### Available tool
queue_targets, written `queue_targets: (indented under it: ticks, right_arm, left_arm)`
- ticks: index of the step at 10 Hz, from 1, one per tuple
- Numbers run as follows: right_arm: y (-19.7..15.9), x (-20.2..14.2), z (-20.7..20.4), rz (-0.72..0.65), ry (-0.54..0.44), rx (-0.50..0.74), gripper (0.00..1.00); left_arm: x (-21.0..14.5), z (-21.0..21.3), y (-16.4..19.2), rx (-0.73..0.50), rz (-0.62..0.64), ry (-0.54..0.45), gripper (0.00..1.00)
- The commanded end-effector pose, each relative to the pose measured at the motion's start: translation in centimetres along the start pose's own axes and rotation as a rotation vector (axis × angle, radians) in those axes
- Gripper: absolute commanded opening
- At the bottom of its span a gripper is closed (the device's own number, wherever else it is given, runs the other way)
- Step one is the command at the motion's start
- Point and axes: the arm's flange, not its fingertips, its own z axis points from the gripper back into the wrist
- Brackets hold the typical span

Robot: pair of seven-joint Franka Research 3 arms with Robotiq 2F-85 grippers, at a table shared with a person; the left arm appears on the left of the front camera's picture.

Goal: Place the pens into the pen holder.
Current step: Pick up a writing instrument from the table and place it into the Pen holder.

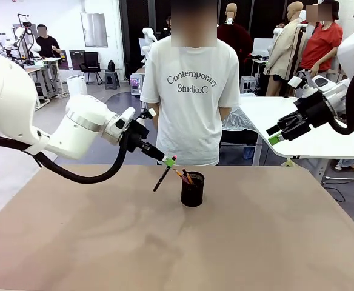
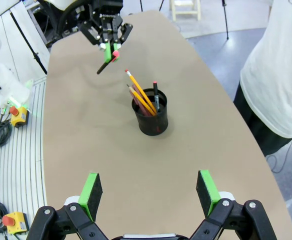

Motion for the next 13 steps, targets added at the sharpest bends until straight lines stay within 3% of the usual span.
queue_targets:
  ticks: [1,4,5,6,9,13]
  right_arm:
    - [0.1,0.2,0.1,-0.005,-0.001,-0.002,1.0]
    - [0.1,0.2,0.1,-0.005,-0.001,-0.002,1.0]
    - [0.1,0.2,0.1,-0.005,-0.001,-0.002,1.0]
    - [0.1,0.2,0.1,-0.005,-0.001,-0.002,1.0]
    - [0.1,0.2,0.1,-0.005,-0.001,-0.002,1.0]
    - [0.1,0.2,0.1,-0.005,-0.001,-0.002,1.0]
  left_arm:
    - [1.4,0.3,0.3,-0.123,-0.18,-0.134,0.0]
    - [3.2,0.1,-0.2,-0.156,-0.31,-0.209,0.0]
    - [4.0,-0.1,-0.1,-0.083,-0.334,-0.256,0.0]
    - [5.0,-1.2,0.8,0.071,-0.357,-0.31,0.0]
    - [6.5,-3.1,3.2,0.021,-0.454,-0.424,0.0]
    - [6.1,-5.2,5.9,0.017,-0.363,-0.397,0.0]
